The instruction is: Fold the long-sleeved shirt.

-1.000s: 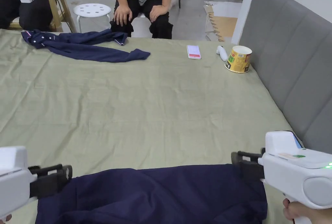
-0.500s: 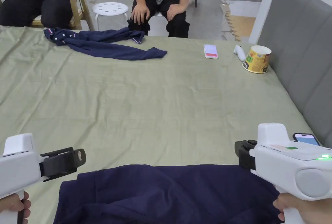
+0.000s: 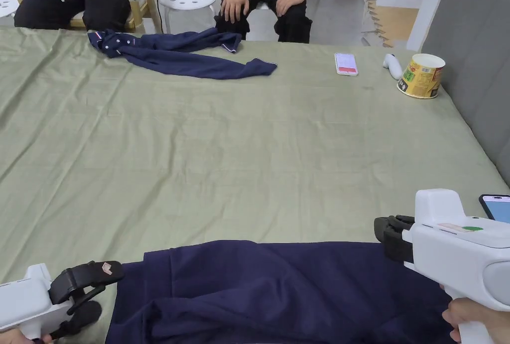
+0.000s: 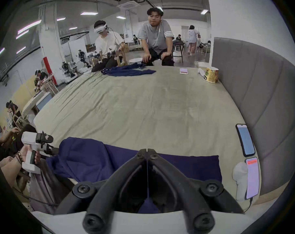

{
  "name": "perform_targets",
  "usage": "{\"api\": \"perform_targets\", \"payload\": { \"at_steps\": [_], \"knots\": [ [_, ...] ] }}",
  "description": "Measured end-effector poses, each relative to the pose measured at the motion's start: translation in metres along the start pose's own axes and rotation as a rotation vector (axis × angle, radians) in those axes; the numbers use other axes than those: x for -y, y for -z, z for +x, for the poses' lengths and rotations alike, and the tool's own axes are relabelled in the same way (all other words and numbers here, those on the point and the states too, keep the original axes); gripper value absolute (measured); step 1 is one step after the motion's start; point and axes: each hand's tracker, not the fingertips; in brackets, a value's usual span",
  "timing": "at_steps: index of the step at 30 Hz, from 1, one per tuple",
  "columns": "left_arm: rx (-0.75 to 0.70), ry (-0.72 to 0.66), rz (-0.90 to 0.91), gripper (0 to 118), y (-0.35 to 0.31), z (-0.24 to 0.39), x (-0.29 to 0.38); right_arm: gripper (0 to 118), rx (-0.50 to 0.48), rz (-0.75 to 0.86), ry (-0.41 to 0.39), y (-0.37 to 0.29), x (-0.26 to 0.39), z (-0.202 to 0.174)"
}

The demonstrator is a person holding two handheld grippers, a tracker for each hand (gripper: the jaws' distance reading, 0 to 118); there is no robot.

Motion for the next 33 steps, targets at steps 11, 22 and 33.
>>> {"api": "perform_targets", "payload": {
  "at_steps": [11,22,33],
  "knots": [
    [0.111,0.078,-0.246,106,0.102,0.036,0.028,0,0.0,-0.005,-0.003,-0.006,0.002,0.002],
    [-0.192,0.371,-0.15,20,0.093,0.065,0.009,0,0.035,-0.004,0.025,-0.016,0.009,0.017],
    [-0.312,0.376,0.033,19,0.02,0.081,-0.049,0,0.033,0.008,0.046,-0.015,0.003,0.015]
  ]
}}
